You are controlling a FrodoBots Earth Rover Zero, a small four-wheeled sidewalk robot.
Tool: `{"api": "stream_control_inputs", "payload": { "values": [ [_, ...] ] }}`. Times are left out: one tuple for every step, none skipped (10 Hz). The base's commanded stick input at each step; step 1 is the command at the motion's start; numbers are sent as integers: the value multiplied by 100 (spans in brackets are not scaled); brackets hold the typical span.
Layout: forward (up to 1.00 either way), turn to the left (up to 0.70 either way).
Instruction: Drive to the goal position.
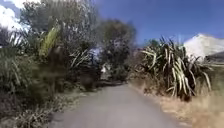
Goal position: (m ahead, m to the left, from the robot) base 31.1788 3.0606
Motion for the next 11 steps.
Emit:
{"api": "stream_control_inputs", "payload": {
  "values": [
    [85, 0],
    [85, 0],
    [85, 0],
    [85, 0],
    [85, 0],
    [85, 0],
    [85, 0],
    [85, -11],
    [85, -24],
    [85, 0],
    [85, 0]
  ]
}}
